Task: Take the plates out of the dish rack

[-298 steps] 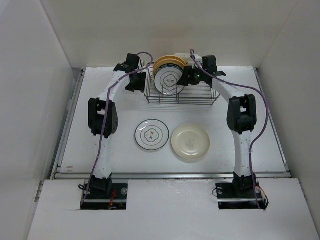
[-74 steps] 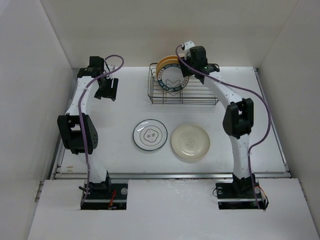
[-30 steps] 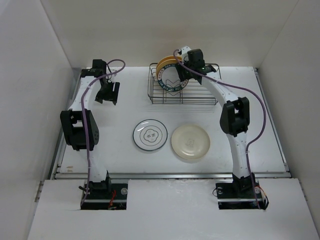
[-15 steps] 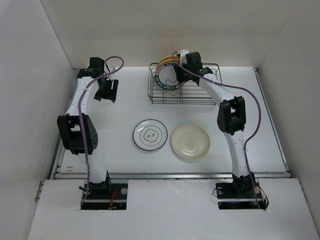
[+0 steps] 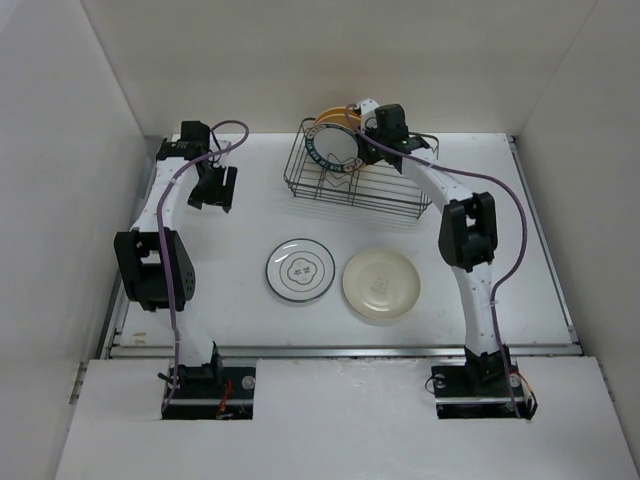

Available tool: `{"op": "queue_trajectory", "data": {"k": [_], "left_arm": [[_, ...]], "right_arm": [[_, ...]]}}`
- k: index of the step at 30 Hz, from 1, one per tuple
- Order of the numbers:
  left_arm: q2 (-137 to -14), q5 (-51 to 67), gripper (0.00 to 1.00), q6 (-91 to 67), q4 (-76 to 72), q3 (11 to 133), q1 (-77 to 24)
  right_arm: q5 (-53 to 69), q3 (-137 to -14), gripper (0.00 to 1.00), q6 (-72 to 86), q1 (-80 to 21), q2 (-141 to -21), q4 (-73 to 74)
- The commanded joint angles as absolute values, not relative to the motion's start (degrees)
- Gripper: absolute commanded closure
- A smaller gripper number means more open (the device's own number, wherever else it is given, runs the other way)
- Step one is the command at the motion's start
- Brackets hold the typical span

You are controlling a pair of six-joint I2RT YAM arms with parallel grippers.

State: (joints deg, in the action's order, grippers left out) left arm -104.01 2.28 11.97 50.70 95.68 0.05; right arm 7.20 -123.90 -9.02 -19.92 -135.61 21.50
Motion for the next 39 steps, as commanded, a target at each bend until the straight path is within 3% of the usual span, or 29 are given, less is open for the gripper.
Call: {"op": "queue_trajectory", "data": {"k": [1,13,18,21,28,34,36,37,38,39], "left_arm": [[-99.6,1.7,0.35,13.3,51.1,95.0,0.0],[-99.1,2.2,0.35,13.3,51.6,95.5,0.0],[-97.2,3.0,0.35,13.3,51.6,95.5,0.0],[-96.6,4.0,0.35,13.3,51.0,94.0,0.0],[-96.6,7.6,0.35,12.1,51.5,95.1,0.0],[-98.4,9.6,0.35,11.5,52.7,97.2,0.0],[-98.4,10.2,0.35,11.0,53.3,97.2,0.0],[-97.9,10.2,0.35,11.0,53.3,97.2,0.0],[-97.3,10.7,0.35,11.0,53.3,96.7,0.0],[-97.3,10.7,0.35,11.0,53.3,96.7,0.0]], "right_arm": [[5.7,-124.0,1.00,-9.3,-19.8,-128.2,17.6],[2.7,-118.2,1.00,-10.5,-21.9,-115.9,14.6],[23.2,-117.6,1.00,-10.5,-21.9,-110.4,24.8],[35.8,-110.3,1.00,-9.1,-22.4,-108.9,29.0],[43.2,-94.9,1.00,-5.7,-29.0,-108.7,32.0],[46.4,-95.6,0.97,-7.1,-34.0,-115.5,38.8],[44.4,-97.6,0.90,-7.1,-35.3,-117.7,42.1],[43.3,-98.3,0.79,-7.1,-35.3,-118.2,43.1],[41.8,-98.9,0.45,-7.1,-36.1,-118.2,43.8],[36.6,-100.5,0.34,-7.1,-36.9,-119.1,45.6]]}}
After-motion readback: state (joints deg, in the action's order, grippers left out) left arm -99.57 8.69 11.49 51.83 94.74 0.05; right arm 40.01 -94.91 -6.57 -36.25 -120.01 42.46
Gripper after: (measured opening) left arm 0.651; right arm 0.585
